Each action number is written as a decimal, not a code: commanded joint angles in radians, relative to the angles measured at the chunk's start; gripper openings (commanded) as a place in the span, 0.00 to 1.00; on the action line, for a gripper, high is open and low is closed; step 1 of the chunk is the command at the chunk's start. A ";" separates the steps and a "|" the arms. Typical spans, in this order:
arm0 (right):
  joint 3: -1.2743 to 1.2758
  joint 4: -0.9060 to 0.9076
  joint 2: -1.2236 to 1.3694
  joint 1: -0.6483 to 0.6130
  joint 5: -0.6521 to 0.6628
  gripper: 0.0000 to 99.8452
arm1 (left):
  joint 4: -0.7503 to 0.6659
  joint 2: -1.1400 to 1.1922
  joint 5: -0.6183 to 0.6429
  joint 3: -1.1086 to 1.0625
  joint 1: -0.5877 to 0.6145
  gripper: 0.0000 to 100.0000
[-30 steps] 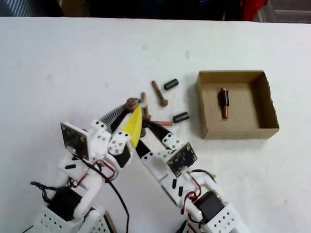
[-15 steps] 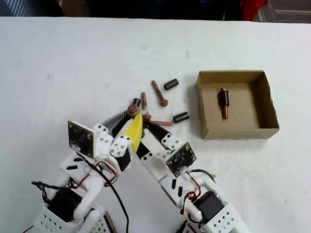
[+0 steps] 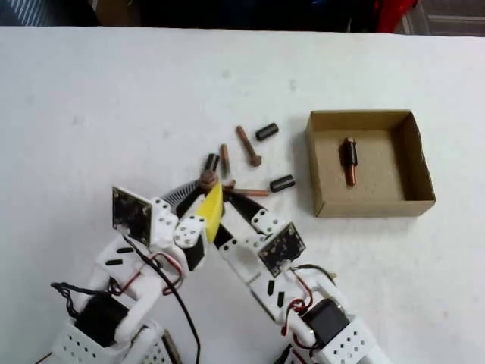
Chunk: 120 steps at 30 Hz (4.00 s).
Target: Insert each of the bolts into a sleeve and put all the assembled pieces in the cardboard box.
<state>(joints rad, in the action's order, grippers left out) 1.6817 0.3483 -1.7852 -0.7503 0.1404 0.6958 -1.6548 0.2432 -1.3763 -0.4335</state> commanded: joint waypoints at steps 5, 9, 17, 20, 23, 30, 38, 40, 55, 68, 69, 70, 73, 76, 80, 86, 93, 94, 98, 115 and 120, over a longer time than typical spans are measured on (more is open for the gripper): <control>0.009 0.005 -0.013 -0.004 0.014 0.02 | -0.037 0.008 -0.129 0.002 0.010 0.02; 0.009 0.007 -0.013 -0.004 0.014 0.02 | -0.037 0.008 -0.138 0.002 0.012 0.02; 0.009 0.007 -0.013 -0.004 0.014 0.02 | -0.037 0.008 -0.137 0.003 0.120 0.07; 0.009 0.007 -0.013 -0.004 0.014 0.02 | -0.029 0.008 -0.132 0.000 0.120 0.17; 0.009 0.007 -0.013 -0.004 0.014 0.02 | -0.029 0.008 -0.132 0.000 0.117 0.20; 0.009 0.007 -0.013 -0.004 0.014 0.02 | -0.034 0.008 -0.137 0.000 0.117 0.20; 0.009 0.007 -0.013 -0.004 0.014 0.02 | -0.094 0.008 -0.138 0.008 0.125 0.30; 0.009 0.007 -0.013 -0.004 0.014 0.02 | -0.092 0.008 -0.133 0.008 0.125 0.36; 0.009 0.038 -0.013 -0.002 0.014 0.02 | -0.087 0.008 -0.137 0.103 0.248 0.28; 0.009 0.127 -0.015 -0.002 0.008 0.02 | 0.101 0.007 -0.137 0.316 0.401 0.02; 0.009 0.127 -0.015 -0.001 0.008 0.02 | 0.178 0.007 -0.138 0.348 0.401 0.02; 0.009 0.127 -0.015 0.005 0.008 0.02 | 0.253 0.007 -0.138 0.381 0.401 0.02; 0.009 0.124 -0.015 0.059 0.008 0.02 | 0.422 0.007 -0.138 0.453 0.401 0.02; 0.003 0.125 -0.015 0.113 0.009 0.02 | 0.512 0.005 -0.140 0.482 0.401 0.02; 0.003 0.127 -0.016 0.143 0.012 0.02 | 0.574 -0.056 -0.140 0.489 0.401 0.02; 0.003 0.127 -0.016 0.145 0.014 0.02 | 0.644 -0.177 -0.207 0.470 0.401 0.02; 0.002 0.153 -0.016 0.148 0.015 0.02 | 0.658 -0.173 -0.259 0.387 0.460 0.02; -0.005 0.168 -0.018 0.157 0.015 0.02 | 0.658 -0.173 -0.284 0.368 0.469 0.02; -0.098 0.297 -0.018 0.237 0.015 0.02 | 0.646 -0.173 -0.302 0.292 0.522 0.02; -0.425 0.524 -0.012 0.668 0.181 0.02 | 0.439 -0.173 -0.302 -0.140 0.588 0.02; -0.516 0.570 0.062 0.707 0.190 0.02 | 0.445 -0.173 -0.301 -0.229 0.588 0.02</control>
<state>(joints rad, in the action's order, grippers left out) 1.2643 0.9160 -1.7729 -0.0598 0.3107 1.1607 -1.8098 -0.0514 -1.5896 0.1527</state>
